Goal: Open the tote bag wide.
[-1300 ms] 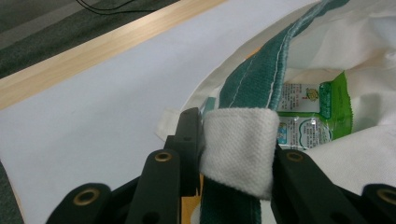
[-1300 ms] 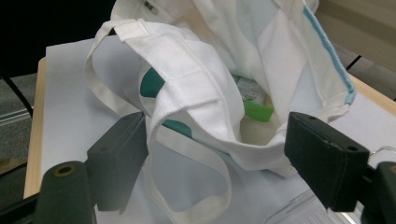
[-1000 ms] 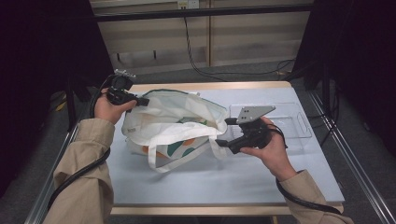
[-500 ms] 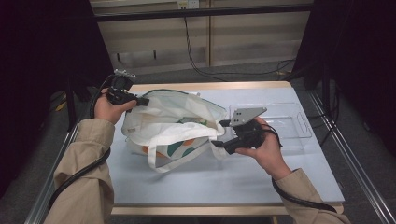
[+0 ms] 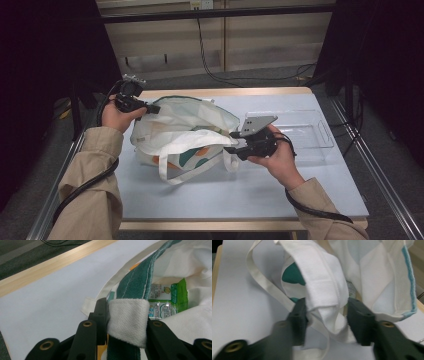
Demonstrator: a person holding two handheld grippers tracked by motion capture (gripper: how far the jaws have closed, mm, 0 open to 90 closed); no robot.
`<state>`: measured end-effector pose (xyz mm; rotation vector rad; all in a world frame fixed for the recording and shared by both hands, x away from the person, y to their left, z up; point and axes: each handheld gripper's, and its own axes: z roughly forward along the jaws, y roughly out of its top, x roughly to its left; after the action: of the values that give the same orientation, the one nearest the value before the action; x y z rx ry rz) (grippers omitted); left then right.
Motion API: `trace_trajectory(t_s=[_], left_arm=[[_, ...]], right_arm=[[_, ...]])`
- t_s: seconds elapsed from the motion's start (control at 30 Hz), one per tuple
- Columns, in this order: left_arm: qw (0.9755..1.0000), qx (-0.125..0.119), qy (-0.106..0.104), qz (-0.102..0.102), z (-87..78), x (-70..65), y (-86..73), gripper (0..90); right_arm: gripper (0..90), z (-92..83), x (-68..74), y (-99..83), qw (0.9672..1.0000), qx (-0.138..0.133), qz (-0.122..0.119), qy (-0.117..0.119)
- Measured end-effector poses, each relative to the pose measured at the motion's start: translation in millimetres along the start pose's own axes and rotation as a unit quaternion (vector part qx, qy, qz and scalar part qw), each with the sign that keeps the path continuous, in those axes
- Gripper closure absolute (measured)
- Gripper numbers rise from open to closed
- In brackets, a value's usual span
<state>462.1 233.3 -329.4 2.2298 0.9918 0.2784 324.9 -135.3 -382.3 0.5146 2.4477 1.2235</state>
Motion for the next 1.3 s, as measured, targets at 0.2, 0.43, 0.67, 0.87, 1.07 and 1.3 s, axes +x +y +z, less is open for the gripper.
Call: trace_trajectory(t_s=[0.2,0.43,0.67,0.87,1.07,1.3], left_arm=[[0.9999,0.002,0.011,-0.001,1.9,-1.3,0.3,72.7],[0.9998,-0.006,0.018,-0.01,6.3,4.1,4.9,74.4],[0.9997,-0.005,0.023,-0.012,11.7,8.4,11.7,75.9],[0.9996,-0.005,0.023,-0.019,16.7,11.1,14.8,76.5],[0.9994,-0.006,0.026,-0.024,21.9,14.5,15.8,77.0],[0.9992,-0.002,0.025,-0.031,28.1,18.1,15.4,77.5]], right_arm=[[74.1,7.7,6.5,-0.3,0.9993,0.017,-0.016,0.03],[77.2,14.6,13.0,-10.5,0.9974,0.029,-0.024,0.062],[78.1,22.3,21.1,-25.7,0.9952,0.037,-0.02,0.088],[78.1,27.8,26.6,-39.5,0.9943,0.038,-0.01,0.099],[78.2,29.4,30.2,-50.6,0.9939,0.036,0.001,0.105],[78.3,30.8,33.9,-59.1,0.9939,0.033,0.005,0.105]])
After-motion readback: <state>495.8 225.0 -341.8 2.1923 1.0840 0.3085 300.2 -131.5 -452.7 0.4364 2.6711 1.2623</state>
